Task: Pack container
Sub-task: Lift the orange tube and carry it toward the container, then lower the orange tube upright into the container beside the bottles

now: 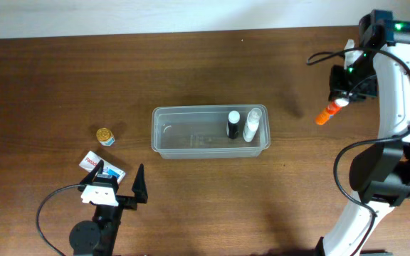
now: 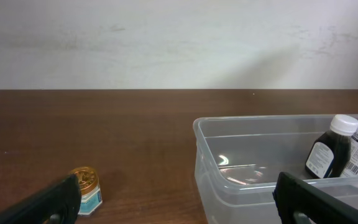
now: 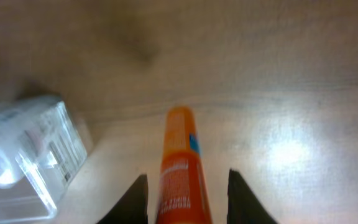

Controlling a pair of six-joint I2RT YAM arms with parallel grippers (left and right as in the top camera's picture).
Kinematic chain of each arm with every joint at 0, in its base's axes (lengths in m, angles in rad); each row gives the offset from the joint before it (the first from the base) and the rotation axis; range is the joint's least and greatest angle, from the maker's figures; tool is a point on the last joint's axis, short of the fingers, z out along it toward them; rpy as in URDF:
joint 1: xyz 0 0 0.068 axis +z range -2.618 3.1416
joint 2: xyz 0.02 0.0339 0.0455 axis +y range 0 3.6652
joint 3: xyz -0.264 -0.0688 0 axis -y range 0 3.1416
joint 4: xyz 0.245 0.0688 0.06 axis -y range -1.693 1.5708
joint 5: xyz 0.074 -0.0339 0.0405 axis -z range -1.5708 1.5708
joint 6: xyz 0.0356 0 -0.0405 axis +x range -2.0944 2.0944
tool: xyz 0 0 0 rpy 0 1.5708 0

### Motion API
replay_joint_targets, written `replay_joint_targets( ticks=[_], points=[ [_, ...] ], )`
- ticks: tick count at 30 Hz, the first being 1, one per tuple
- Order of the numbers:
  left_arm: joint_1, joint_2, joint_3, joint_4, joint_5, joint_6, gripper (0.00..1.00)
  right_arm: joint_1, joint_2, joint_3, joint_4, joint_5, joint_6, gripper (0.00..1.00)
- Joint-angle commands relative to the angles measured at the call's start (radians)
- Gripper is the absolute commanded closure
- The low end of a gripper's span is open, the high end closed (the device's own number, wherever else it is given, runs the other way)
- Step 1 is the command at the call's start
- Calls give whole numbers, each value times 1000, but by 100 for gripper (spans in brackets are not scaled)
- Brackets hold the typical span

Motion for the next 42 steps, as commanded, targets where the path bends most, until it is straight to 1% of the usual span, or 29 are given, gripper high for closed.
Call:
replay_joint_targets(
  ticks=[1,2,3,6,10,22,31,35,38,42],
  points=[
    [6,-9,-4,-4,-5,-2,1,45,-7,144,-73,-11,16,81],
    [6,-9,-3,-4,-5,-2,1,66,-7,207,-113,-11,20,81],
    [6,-9,-3,-4,-5,-2,1,80,-9,234,-116,-12,24,81],
    [6,-9,-4,-4,-5,-2,1,125,-43,267,-116,-14,65,81],
    [6,-9,-3,-4,-5,-2,1,185,-94,287,-116,-27,70,80],
    [6,-9,-4,-4,-5,-2,1,373,-228,287,-116,-26,99,80],
    [6,-9,-3,-4,-5,-2,1,555,-243,282,-116,-24,115,79],
    [6,-9,-3,-4,-5,-2,1,607,-243,272,-116,-25,115,75],
    [6,-9,-3,-4,-5,-2,1,629,-243,246,-116,-26,118,75],
    [6,-9,-4,-4,-5,-2,1,652,-243,147,-116,-25,129,76]
  ],
)
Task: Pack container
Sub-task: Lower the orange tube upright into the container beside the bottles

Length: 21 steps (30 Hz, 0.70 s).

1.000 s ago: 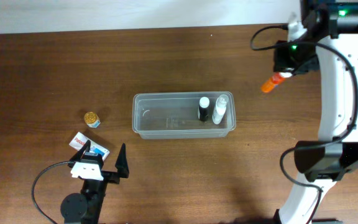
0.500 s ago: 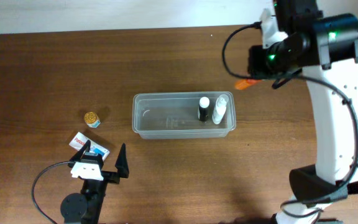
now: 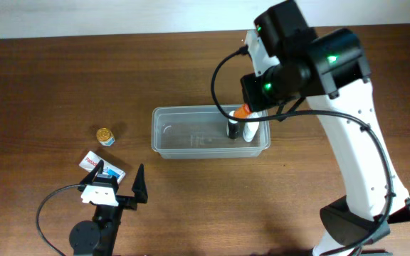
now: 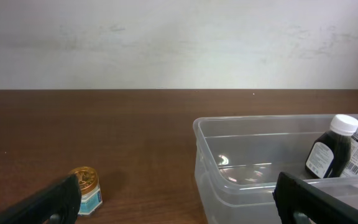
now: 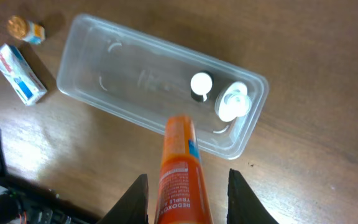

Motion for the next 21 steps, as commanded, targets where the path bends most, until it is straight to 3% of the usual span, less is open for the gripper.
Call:
replay_joint_targets(
  ticks=[1,10,21],
  points=[
    [6,-9,-3,-4,-5,-2,1,19,-15,-86,-6,-5,18,76],
    [6,-9,-3,-4,-5,-2,1,20,-14,-249,81,-1,19,76],
    [6,-9,-3,-4,-5,-2,1,20,-14,-404,199,102,184,76]
  ],
)
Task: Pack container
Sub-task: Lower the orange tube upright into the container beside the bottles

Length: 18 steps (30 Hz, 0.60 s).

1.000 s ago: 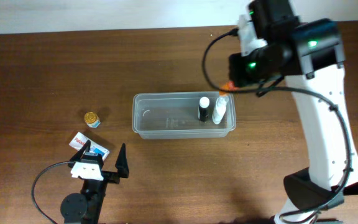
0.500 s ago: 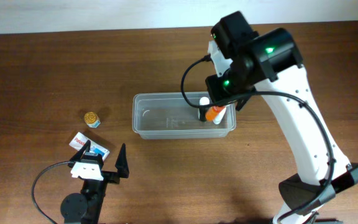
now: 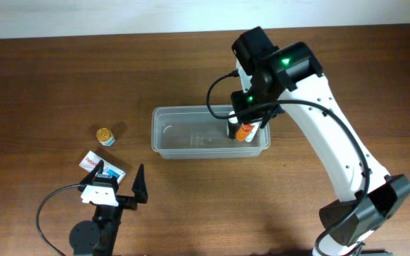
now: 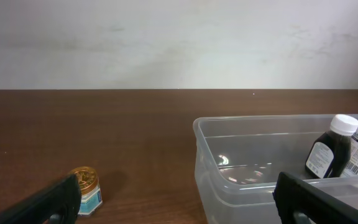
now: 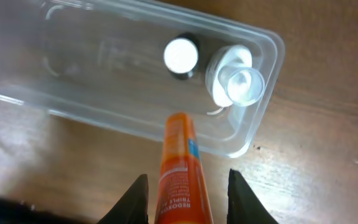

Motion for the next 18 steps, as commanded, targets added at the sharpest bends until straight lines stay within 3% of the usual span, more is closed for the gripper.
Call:
replay_joint_targets(
  ticks=[1,18],
  points=[
    [6,-9,-3,-4,-5,-2,1,10,-15,-42,27,54,85,76],
    [6,-9,-3,-4,-7,-2,1,10,-15,-188,129,95,192,76]
  ],
)
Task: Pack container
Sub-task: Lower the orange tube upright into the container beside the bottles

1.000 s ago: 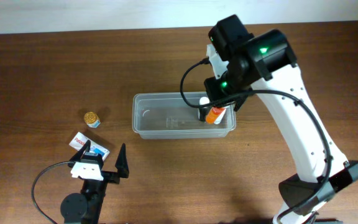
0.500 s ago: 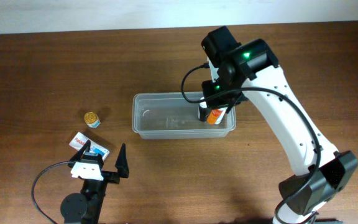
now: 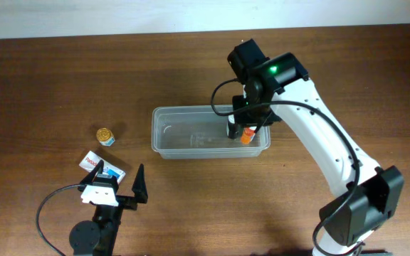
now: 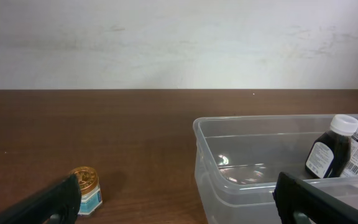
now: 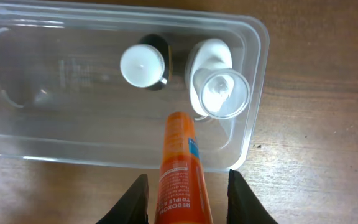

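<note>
A clear plastic container (image 3: 164, 139) sits mid-table. A dark bottle with a white cap (image 5: 143, 65) and a white bottle (image 5: 219, 87) stand upright at its right end. My right gripper (image 5: 185, 186) is shut on an orange tube (image 5: 182, 168), which points down over the container's near right corner, just in front of the two bottles; the orange tube (image 3: 247, 135) shows there from overhead. Down at the table's front left, my left gripper (image 4: 176, 202) stands open and empty, facing the container (image 4: 241, 186).
A small gold-lidded jar (image 3: 104, 136) and a white, red and blue box (image 3: 105, 166) lie on the table left of the container. The box lies just beyond the left gripper. The gold-lidded jar (image 4: 86, 186) shows low in the left wrist view. Bare wood surrounds the container.
My right gripper with the orange tube has come lower and a little further over the container's right end, close to the two bottles. The left arm has not moved.
My right gripper held the orange tube above the table far to the right of the container. Then it was high above the container with the tube. It stood lower over the near right edge after that, and now closer still.
</note>
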Controlling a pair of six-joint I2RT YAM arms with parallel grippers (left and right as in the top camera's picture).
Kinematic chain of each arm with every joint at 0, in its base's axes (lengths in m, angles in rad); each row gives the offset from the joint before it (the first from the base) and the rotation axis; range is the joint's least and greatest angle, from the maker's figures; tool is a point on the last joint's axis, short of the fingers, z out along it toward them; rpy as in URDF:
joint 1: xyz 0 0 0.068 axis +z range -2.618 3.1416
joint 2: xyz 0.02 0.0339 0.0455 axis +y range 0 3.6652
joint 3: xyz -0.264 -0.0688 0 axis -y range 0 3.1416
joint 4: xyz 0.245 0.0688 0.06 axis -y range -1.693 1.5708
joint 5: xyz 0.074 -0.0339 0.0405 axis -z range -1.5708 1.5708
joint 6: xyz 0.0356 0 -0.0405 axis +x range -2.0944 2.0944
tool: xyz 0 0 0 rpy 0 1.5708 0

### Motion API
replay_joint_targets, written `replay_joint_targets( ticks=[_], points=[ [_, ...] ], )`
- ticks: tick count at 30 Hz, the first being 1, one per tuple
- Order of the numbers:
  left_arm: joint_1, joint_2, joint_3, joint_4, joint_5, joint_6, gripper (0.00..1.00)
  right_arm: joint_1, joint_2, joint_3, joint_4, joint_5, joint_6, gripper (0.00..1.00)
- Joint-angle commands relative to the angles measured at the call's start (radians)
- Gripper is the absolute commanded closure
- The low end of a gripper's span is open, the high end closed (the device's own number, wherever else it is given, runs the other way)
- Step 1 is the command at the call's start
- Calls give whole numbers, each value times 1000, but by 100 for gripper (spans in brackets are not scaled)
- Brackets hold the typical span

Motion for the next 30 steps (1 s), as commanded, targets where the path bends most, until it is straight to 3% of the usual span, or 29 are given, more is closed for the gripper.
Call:
replay_joint_targets(
  ticks=[1,30],
  points=[
    [6,-9,-3,-4,-7,-2,1,10,-15,-40,18,20,30,76],
    [6,-9,-4,-4,-7,-2,1,44,-8,-202,163,92,142,75]
  ],
)
